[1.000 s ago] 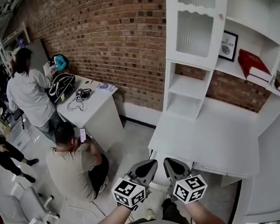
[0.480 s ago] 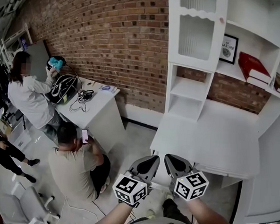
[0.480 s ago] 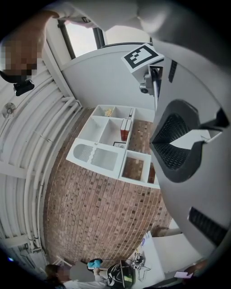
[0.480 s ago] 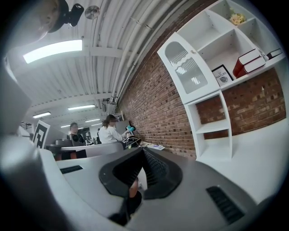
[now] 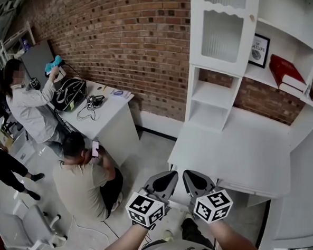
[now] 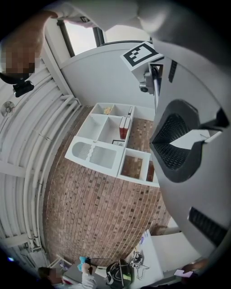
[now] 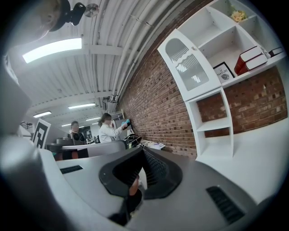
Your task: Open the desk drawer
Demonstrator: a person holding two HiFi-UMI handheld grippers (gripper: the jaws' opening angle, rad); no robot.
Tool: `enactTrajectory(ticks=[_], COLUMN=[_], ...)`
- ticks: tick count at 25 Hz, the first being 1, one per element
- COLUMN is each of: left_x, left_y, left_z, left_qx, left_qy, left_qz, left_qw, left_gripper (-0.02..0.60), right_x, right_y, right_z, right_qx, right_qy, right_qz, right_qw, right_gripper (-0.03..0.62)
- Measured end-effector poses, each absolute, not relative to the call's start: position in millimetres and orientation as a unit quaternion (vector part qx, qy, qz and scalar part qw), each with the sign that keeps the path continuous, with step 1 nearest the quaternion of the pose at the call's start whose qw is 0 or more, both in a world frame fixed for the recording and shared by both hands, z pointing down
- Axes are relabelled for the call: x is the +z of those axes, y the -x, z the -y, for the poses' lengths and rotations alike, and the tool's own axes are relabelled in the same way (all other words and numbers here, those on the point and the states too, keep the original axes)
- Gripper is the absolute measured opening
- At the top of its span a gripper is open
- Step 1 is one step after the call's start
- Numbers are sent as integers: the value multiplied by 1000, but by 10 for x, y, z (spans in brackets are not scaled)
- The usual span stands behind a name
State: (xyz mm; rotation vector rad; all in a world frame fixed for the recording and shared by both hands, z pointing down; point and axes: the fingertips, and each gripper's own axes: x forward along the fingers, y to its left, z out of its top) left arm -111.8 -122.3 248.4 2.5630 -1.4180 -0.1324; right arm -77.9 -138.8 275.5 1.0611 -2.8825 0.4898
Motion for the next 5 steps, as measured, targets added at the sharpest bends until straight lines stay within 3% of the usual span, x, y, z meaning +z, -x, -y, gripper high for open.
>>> enactTrajectory(ticks=[5], left_x=[2521], left_y=[1159], left_z=[1272], left_qx=[-45], left_qy=[-868], left_qz=[483], left_qw=[107], left_gripper=[12], right_x=[2784], right_y=[806], right_z=[1431], right_qx=[159], right_qy=[-341], right_qz=[926], right_qw=[17], right_gripper=[17])
